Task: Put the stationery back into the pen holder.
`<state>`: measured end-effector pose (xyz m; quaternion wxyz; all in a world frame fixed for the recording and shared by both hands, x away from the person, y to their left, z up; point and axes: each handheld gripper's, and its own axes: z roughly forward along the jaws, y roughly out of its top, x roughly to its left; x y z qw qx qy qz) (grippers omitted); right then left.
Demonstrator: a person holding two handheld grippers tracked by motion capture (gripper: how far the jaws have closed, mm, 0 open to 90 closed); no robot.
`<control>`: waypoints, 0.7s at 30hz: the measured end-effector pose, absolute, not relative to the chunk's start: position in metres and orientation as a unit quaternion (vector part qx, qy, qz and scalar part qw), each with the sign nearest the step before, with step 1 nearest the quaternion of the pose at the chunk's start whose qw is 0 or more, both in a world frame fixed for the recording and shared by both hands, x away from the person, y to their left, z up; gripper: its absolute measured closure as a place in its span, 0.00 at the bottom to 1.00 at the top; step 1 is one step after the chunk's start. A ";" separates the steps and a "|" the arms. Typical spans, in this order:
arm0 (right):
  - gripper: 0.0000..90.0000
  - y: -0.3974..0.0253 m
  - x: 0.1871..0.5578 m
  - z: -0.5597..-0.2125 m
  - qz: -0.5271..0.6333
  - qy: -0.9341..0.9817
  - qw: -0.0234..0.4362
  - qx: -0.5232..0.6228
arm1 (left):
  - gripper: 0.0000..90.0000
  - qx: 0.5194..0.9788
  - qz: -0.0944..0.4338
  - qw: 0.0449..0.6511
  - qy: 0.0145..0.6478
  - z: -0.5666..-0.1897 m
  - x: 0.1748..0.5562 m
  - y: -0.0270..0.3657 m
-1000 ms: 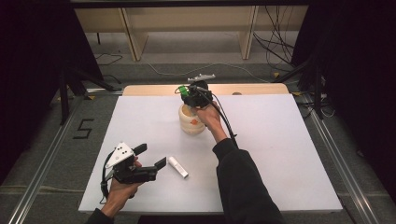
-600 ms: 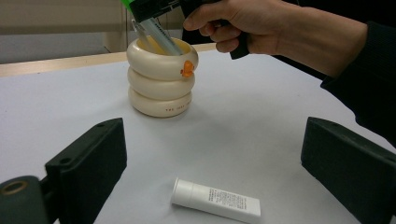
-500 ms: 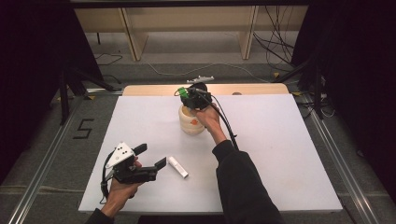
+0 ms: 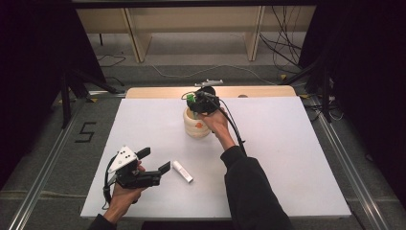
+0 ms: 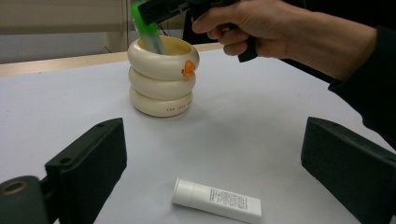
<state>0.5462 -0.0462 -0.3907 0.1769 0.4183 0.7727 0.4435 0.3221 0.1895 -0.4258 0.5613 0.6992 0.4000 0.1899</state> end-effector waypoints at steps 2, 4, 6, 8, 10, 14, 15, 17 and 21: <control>0.52 -0.048 0.544 -0.385 0.443 0.771 0.182 0.421 | 0.07 0.702 0.191 0.560 0.397 -0.425 0.322 0.189; 0.46 -0.052 0.540 -0.379 0.441 0.769 0.188 0.423 | 0.07 0.702 0.191 0.559 0.397 -0.425 0.322 0.189; 0.42 -0.056 0.537 -0.374 0.441 0.769 0.191 0.422 | 0.07 0.700 0.192 0.560 0.399 -0.426 0.322 0.189; 0.40 -0.059 0.531 -0.367 0.445 0.769 0.196 0.415 | 0.07 0.698 0.196 0.561 0.400 -0.425 0.322 0.190; 0.39 -0.061 0.526 -0.362 0.450 0.771 0.194 0.407 | 0.07 0.695 0.198 0.563 0.401 -0.425 0.321 0.191; 0.35 -0.060 0.515 -0.356 0.448 0.786 0.168 0.392 | 0.07 0.693 0.199 0.565 0.402 -0.425 0.321 0.191; 0.35 -0.059 0.512 -0.355 0.444 0.791 0.166 0.388 | 0.07 0.692 0.200 0.565 0.402 -0.425 0.321 0.192; 0.34 -0.057 0.505 -0.354 0.439 0.798 0.158 0.380 | 0.07 0.692 0.199 0.564 0.403 -0.425 0.321 0.191; 0.34 -0.054 0.493 -0.355 0.434 0.810 0.139 0.370 | 0.06 0.693 0.201 0.563 0.403 -0.425 0.321 0.192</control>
